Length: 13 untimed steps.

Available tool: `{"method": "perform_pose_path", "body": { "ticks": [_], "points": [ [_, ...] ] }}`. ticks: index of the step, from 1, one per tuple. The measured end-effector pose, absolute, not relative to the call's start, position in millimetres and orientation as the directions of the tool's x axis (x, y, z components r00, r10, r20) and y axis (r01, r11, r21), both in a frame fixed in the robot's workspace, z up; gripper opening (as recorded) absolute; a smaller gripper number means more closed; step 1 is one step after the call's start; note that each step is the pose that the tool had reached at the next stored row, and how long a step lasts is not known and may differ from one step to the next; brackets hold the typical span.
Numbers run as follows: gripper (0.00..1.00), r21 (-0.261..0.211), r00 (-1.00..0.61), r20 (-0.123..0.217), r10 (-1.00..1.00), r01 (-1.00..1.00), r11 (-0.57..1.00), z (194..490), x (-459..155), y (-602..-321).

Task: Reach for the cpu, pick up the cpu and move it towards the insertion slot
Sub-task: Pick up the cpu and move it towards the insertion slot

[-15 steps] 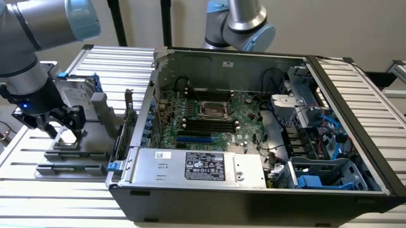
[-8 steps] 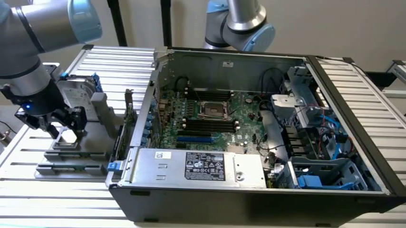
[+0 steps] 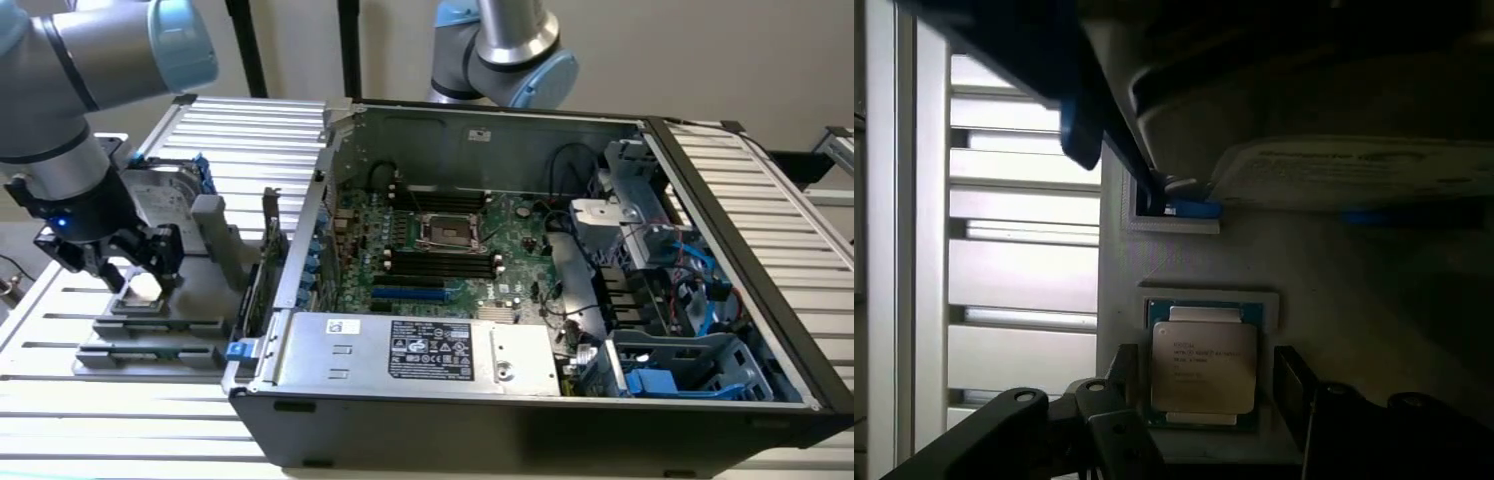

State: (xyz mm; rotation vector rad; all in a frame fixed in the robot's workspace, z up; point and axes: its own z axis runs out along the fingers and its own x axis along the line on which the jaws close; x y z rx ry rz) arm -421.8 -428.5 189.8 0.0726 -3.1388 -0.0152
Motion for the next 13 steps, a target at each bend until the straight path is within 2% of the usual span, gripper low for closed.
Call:
{"method": "perform_pose_path", "body": {
  "ticks": [13],
  "points": [
    [0.65, 0.001, -0.999, 0.002, -0.034, -0.034, 0.999, 186.6, -422.0, -427.9]
  ]
}}
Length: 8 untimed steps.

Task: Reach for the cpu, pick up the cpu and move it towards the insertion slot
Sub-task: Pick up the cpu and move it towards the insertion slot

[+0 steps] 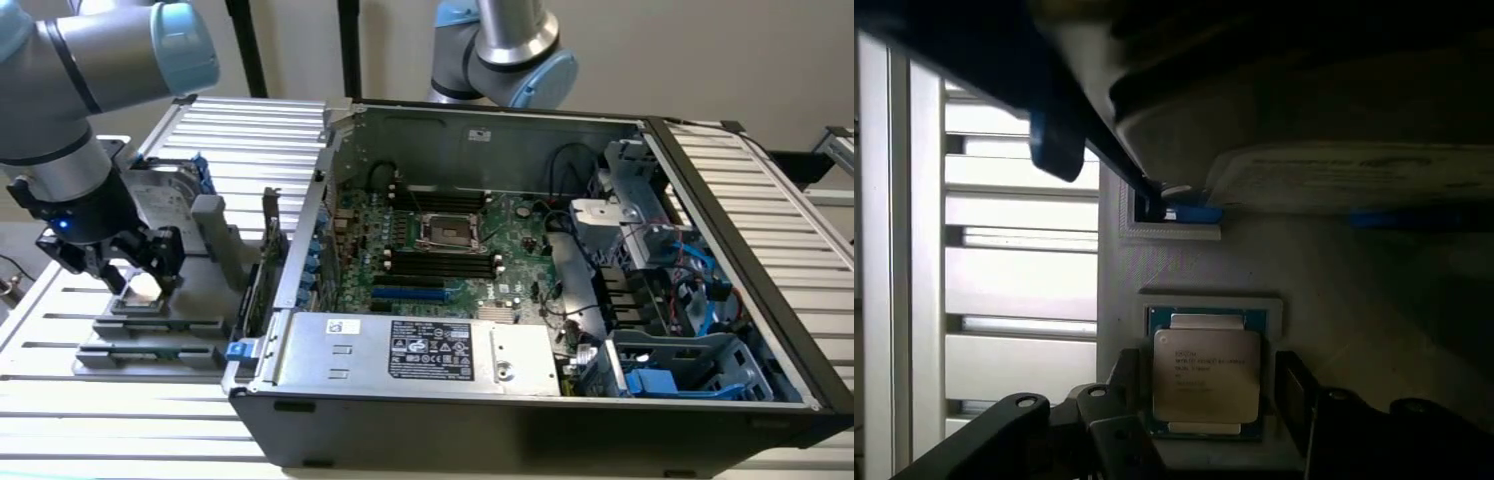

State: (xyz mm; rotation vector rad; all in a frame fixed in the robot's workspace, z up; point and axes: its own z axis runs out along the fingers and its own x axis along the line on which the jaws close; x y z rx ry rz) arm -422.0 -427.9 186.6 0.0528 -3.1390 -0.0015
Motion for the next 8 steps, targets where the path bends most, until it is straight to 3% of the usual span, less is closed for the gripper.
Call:
{"method": "perform_pose_path", "body": {
  "ticks": [8],
  "points": [
    [0.54, 0.0, -0.999, 0.002, -0.033, -0.033, 0.999, 186.7, -421.6, -427.0]
  ]
}}
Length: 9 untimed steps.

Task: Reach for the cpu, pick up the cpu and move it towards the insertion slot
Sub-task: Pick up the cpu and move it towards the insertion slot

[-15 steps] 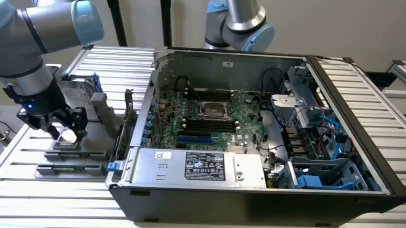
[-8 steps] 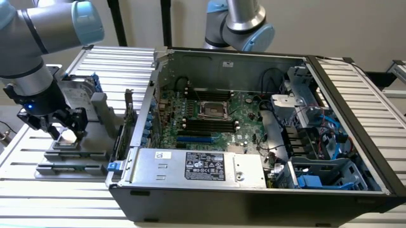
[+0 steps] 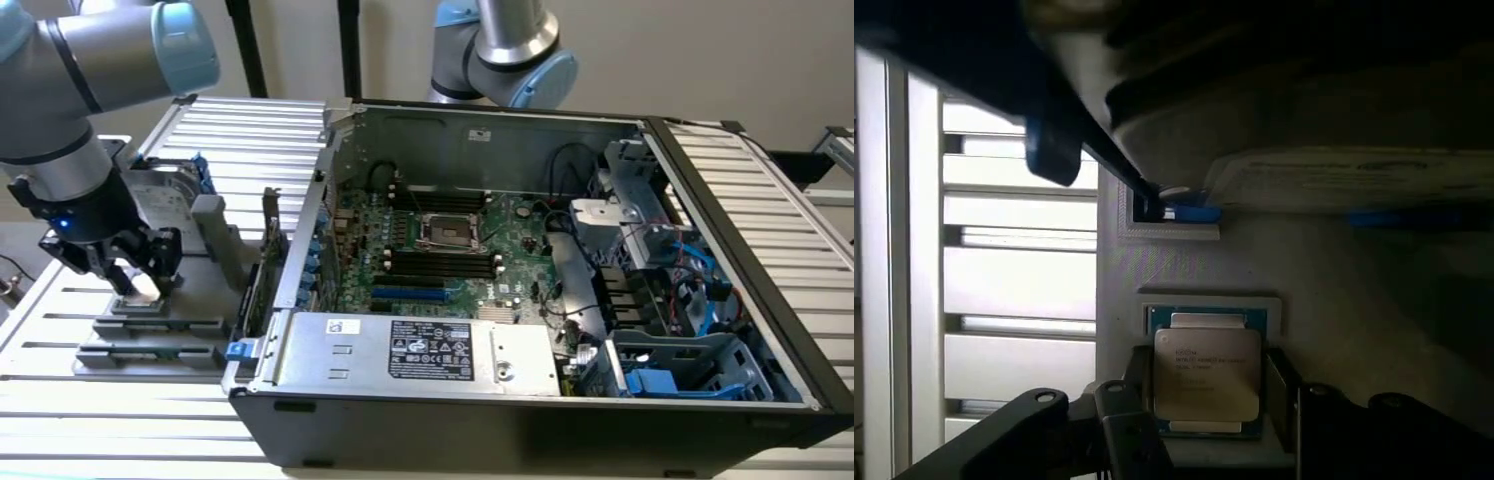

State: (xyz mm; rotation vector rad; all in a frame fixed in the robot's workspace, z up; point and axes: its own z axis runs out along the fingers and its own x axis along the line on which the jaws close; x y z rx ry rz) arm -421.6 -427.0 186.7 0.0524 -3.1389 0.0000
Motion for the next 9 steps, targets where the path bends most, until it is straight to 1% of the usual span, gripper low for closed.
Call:
{"method": "perform_pose_path", "body": {
  "ticks": [4, 9],
  "points": [
    [0.54, 0.0, -0.999, 0.004, -0.033, -0.033, 0.999, 195, -421, -427],
    [0.54, 0.0, -0.999, 0.008, -0.033, -0.033, 0.999, 218, -417, -427]
  ]
}}
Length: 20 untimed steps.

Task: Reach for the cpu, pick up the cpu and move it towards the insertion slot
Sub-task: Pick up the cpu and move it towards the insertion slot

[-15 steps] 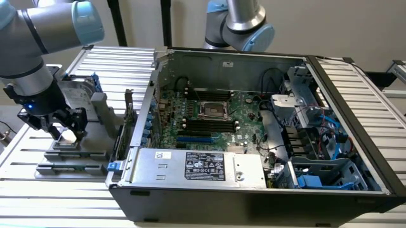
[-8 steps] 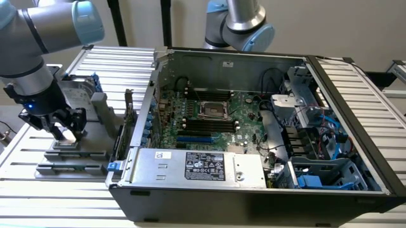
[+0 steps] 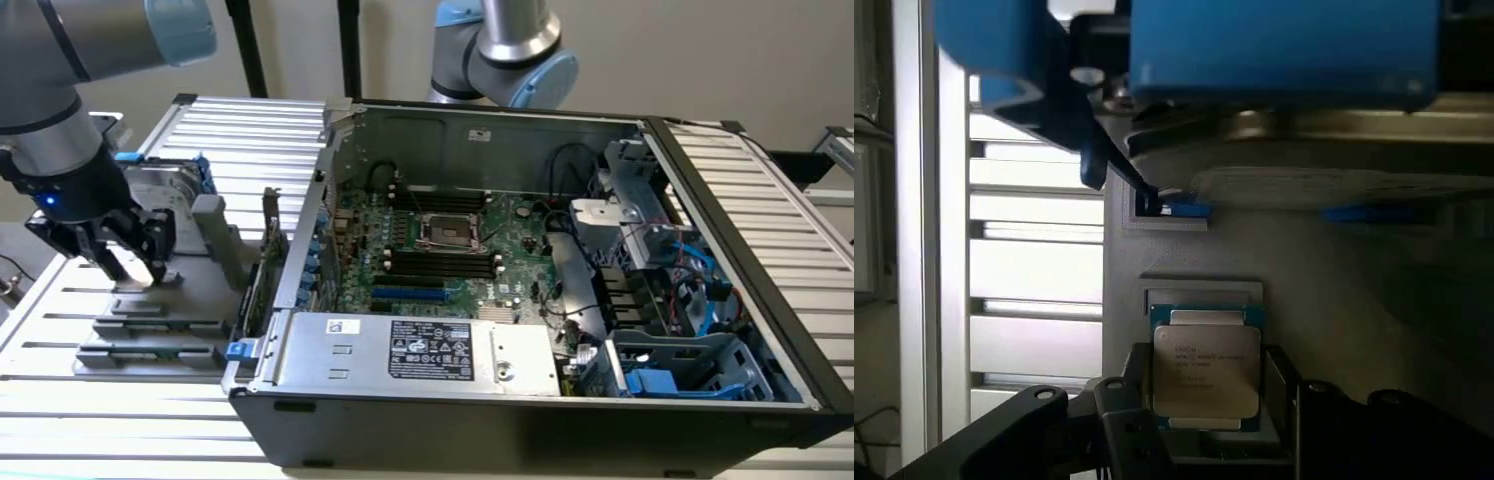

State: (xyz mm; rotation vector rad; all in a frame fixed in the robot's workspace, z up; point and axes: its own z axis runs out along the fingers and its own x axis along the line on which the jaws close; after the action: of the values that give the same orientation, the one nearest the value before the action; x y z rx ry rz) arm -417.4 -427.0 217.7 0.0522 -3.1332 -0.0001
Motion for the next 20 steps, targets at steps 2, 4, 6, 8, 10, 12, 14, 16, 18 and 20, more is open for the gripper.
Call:
{"method": "perform_pose_path", "body": {
  "ticks": [2, 4, 6, 8, 10, 12, 14, 16, 18, 20],
  "points": [
    [0.54, 0.0, -0.999, 0.01, -0.033, -0.033, 0.999, 227, -415, -427],
    [0.54, 0.0, -0.999, 0.011, -0.033, -0.033, 0.999, 236, -411, -427],
    [0.54, 0.0, -0.999, 0.012, -0.033, -0.033, 0.999, 245, -407, -427],
    [0.54, 0.0, -0.999, 0.013, -0.033, -0.033, 0.999, 254, -403, -427],
    [0.54, 0.0, -0.999, 0.014, -0.033, -0.033, 0.999, 263, -399, -427],
    [0.54, 0.0, -0.999, 0.014, -0.033, -0.033, 0.999, 272, -394, -427],
    [0.54, 0.0, -0.999, 0.015, -0.033, -0.033, 0.999, 281, -388, -427],
    [0.54, 0.0, -0.999, 0.016, -0.033, -0.033, 0.999, 291, -381, -427],
    [0.54, 0.0, -0.999, 0.018, -0.033, -0.033, 0.999, 299, -374, -427],
    [0.54, 0.001, -0.999, 0.019, -0.033, -0.033, 0.999, 308, -366, -427]
  ]
}}
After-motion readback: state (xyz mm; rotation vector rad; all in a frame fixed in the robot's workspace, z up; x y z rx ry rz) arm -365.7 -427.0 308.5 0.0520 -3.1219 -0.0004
